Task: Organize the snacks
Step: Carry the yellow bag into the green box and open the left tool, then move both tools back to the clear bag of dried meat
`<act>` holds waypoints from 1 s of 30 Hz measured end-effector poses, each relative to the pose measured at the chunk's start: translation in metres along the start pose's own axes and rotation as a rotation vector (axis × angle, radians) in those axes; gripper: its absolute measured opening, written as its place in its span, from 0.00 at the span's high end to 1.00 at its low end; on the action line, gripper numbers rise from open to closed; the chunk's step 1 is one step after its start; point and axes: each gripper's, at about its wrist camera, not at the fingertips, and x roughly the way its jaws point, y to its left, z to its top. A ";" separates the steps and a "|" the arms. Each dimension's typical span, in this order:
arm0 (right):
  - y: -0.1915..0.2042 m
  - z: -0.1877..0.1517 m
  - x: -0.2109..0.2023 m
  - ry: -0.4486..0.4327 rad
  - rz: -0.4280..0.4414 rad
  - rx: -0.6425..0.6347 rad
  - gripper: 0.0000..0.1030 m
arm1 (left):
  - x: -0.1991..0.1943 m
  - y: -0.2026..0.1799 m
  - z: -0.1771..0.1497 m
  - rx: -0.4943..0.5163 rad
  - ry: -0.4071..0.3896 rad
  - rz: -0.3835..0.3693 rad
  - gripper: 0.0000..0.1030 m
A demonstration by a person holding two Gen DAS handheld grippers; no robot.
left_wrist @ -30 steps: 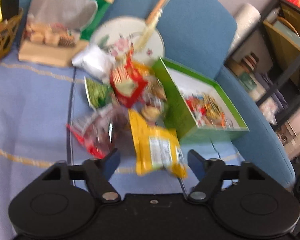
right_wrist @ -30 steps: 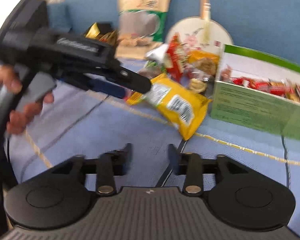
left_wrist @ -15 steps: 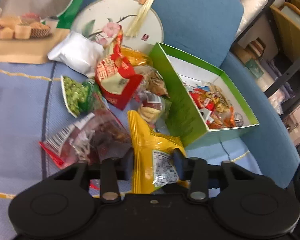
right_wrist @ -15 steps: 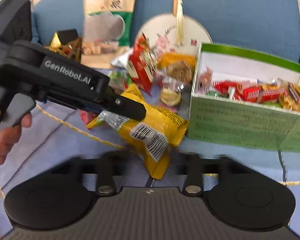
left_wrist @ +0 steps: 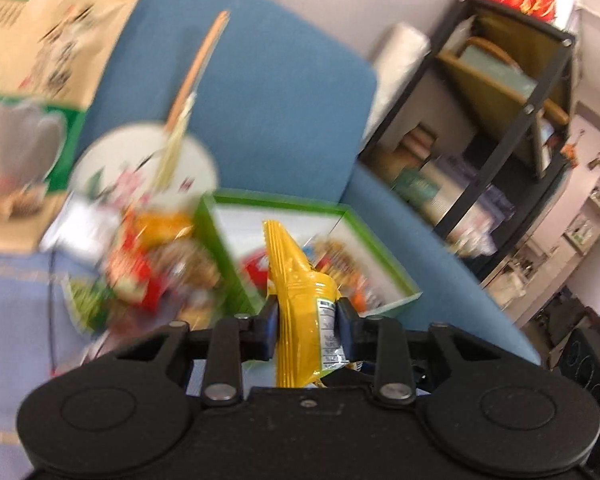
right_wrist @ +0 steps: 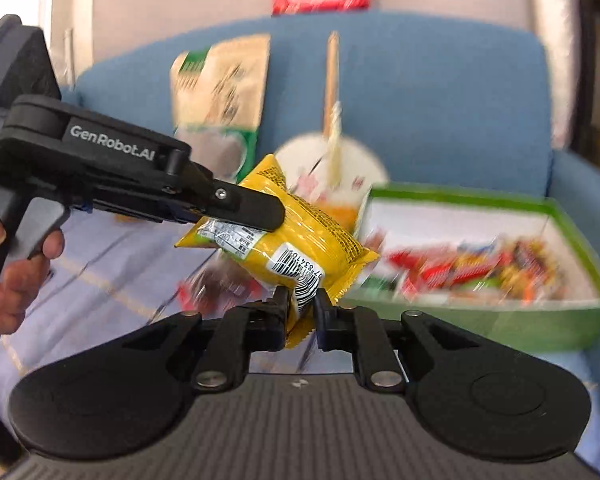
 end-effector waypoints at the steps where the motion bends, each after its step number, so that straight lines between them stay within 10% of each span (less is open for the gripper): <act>1: -0.005 0.005 -0.001 -0.015 -0.013 0.000 0.77 | 0.005 -0.005 0.008 0.009 -0.011 -0.014 0.79; 19: -0.098 0.021 0.067 0.002 -0.214 0.029 0.78 | 0.128 0.007 0.051 -0.010 0.066 -0.089 0.77; 21: -0.101 0.018 0.079 0.005 -0.243 0.018 0.76 | 0.136 0.010 0.051 0.010 0.064 -0.043 0.66; 22: -0.102 0.017 0.085 0.012 -0.256 0.010 0.74 | 0.138 0.011 0.050 0.025 0.061 -0.006 0.39; 23: -0.103 0.015 0.092 0.029 -0.260 0.003 0.62 | 0.140 0.013 0.049 0.028 0.061 0.027 0.01; 28: -0.098 0.005 0.104 0.084 -0.285 -0.041 0.39 | 0.123 0.024 0.041 0.013 0.007 0.110 0.00; 30: -0.094 0.005 0.097 0.064 -0.279 -0.035 0.04 | 0.117 0.027 0.041 0.010 0.013 0.122 0.00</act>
